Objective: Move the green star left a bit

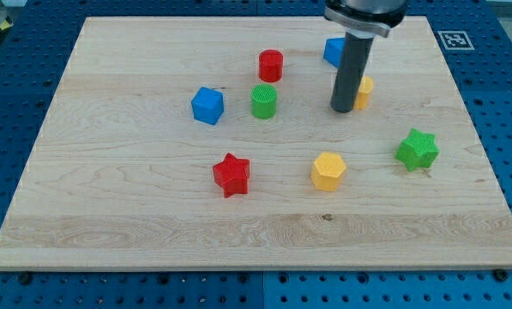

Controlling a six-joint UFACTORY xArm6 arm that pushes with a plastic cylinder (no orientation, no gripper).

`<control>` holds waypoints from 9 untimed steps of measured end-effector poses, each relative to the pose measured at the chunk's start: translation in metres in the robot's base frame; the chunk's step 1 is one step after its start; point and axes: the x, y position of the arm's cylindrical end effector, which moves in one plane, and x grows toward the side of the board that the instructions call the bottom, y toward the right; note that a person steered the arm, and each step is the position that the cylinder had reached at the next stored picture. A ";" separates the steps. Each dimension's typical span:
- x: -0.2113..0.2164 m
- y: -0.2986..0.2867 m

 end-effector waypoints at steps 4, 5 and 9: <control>0.034 0.116; 0.086 0.142; 0.129 0.107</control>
